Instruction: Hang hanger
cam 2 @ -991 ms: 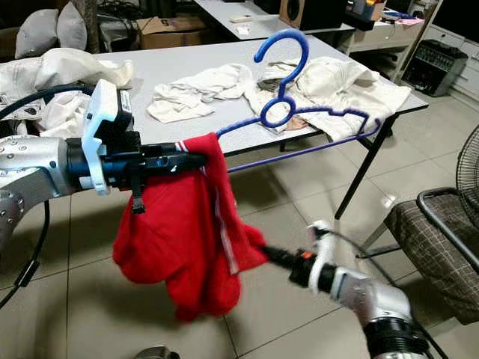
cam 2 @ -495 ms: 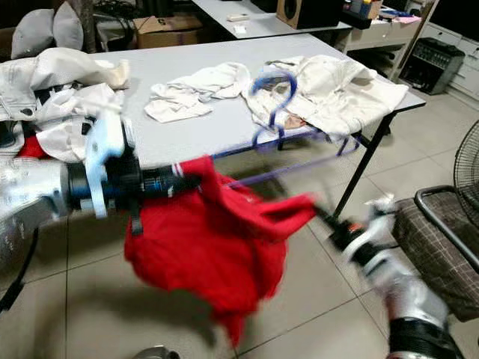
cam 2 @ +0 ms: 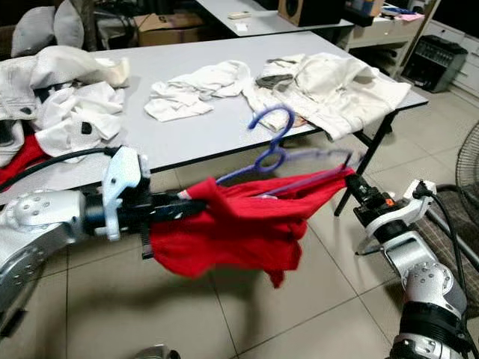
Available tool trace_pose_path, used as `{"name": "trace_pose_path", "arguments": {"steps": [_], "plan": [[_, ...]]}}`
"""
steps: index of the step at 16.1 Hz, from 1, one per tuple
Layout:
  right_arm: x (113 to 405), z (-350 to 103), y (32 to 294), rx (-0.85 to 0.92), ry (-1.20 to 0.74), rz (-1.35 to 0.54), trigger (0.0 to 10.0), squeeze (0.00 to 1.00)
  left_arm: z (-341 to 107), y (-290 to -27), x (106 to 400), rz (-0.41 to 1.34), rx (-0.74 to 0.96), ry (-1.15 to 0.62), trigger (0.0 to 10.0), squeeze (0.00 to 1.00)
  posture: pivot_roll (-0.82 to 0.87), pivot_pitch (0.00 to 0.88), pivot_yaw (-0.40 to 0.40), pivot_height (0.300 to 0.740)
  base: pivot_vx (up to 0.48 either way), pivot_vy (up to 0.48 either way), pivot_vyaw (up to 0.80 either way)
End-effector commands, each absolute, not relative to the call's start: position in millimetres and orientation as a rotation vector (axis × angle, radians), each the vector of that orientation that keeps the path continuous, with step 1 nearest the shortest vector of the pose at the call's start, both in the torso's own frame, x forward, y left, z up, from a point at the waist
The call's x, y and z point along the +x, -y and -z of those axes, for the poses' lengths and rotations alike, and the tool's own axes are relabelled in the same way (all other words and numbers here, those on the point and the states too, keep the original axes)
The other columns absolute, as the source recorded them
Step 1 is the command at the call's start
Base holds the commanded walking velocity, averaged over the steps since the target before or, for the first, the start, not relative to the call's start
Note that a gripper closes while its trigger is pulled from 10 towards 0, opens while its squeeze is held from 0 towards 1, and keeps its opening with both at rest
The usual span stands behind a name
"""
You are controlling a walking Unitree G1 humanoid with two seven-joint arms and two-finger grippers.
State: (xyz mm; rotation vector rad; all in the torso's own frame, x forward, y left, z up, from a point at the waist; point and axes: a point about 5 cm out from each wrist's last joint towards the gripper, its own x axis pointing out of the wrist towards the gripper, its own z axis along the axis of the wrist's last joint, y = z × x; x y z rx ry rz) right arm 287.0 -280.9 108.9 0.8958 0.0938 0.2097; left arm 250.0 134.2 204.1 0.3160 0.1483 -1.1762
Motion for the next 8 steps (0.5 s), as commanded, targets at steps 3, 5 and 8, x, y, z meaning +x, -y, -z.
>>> {"name": "trace_pose_path", "arguments": {"steps": [3,5,8], "plan": [[289,-124,301,0.878,-0.042,-0.136,0.0,0.00,-188,-151,252,1.119,0.458,-0.240,0.0,0.00,0.00,0.000,-0.033,0.740,0.000,0.000,0.00],[291,-127,301,0.874,-0.043,-0.141,0.0,0.00,-184,-155,254,1.077,0.510,-0.258,0.0,0.00,0.00,0.000,-0.036,0.740,0.000,0.000,0.00],[294,-132,301,0.866,-0.035,-0.155,0.0,0.00,-179,-164,264,0.952,0.582,-0.291,0.0,0.00,0.01,0.000,-0.036,0.740,0.000,0.000,0.00]]}}
